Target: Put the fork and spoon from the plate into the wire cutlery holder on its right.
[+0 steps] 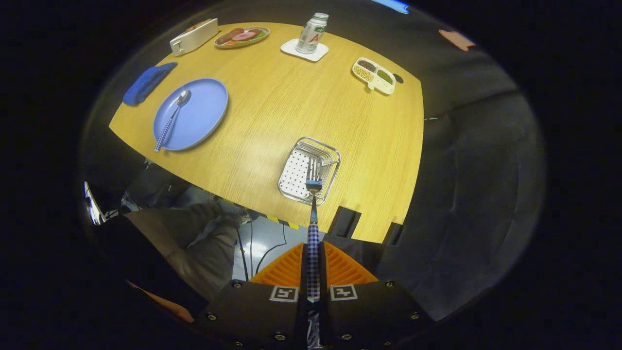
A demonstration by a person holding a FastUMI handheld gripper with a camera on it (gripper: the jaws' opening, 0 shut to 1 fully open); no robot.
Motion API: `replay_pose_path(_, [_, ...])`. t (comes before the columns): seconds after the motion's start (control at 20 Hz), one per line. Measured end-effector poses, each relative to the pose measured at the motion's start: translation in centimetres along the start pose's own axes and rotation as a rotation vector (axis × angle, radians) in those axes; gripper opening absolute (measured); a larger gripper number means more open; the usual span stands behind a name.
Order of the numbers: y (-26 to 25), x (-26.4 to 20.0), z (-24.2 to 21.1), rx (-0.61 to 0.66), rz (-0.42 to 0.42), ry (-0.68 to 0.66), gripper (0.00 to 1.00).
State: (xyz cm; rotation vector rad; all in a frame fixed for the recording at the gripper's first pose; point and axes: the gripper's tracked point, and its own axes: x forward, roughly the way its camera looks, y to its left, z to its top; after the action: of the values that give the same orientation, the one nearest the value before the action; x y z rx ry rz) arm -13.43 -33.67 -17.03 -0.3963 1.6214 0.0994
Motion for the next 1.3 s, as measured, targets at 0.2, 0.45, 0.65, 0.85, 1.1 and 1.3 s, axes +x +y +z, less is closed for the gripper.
replay_pose_path(0.2, [-0.8, 1.3, 0.8, -0.068, -0.006, 0.061, 0.10])
replay_pose_path(0.45, [-0.6, 3.5, 1.7, -0.115, 0.013, 0.145, 0.09])
replay_pose_path(0.65, [-0.8, 4.5, 2.4, -0.139, 0.014, 0.163, 0.13])
replay_pose_path(0.85, [-1.1, 5.1, 3.9, -0.122, 0.005, 0.121, 0.13])
replay_pose_path(1.1, [-1.0, 5.4, 4.9, -0.119, 0.008, 0.096, 0.13])
replay_pose_path(1.3, [-1.7, 4.0, 5.9, -0.107, -0.019, 0.045, 0.24])
